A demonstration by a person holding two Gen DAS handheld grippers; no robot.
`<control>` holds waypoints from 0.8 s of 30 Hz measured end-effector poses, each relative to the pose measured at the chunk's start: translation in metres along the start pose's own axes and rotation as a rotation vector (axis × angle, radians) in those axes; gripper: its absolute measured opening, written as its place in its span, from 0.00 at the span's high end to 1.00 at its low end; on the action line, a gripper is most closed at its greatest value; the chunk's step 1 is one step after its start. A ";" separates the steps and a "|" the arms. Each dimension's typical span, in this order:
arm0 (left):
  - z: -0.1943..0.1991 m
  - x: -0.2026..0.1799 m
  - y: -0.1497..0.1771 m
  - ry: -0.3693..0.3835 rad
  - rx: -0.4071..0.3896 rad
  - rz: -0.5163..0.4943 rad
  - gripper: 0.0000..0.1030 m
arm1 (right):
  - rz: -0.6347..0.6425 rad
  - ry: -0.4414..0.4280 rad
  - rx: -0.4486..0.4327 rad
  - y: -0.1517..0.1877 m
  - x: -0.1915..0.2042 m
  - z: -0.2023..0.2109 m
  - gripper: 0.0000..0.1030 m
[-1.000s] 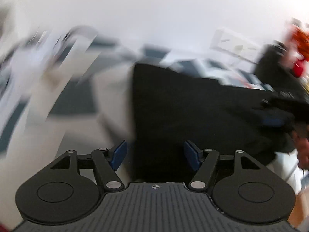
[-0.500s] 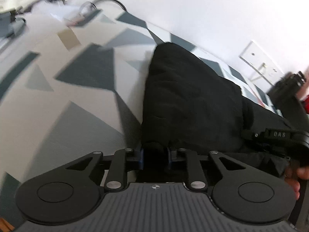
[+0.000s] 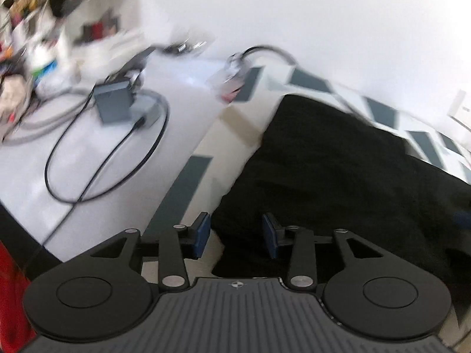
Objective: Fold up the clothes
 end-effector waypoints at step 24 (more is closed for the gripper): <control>-0.009 -0.228 0.072 0.444 0.220 -0.643 0.38 | -0.683 0.471 -0.323 0.024 -0.258 0.184 0.48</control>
Point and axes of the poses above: each gripper's, at about its wrist camera, not at the fingertips, and z roughly against the way its jaws point, x to its left, y to its underside, the point moved 4 cm from there along -z, roughly the way its jaws point, and after that the axes turned 2 degrees about y, right-handed, at the moved point
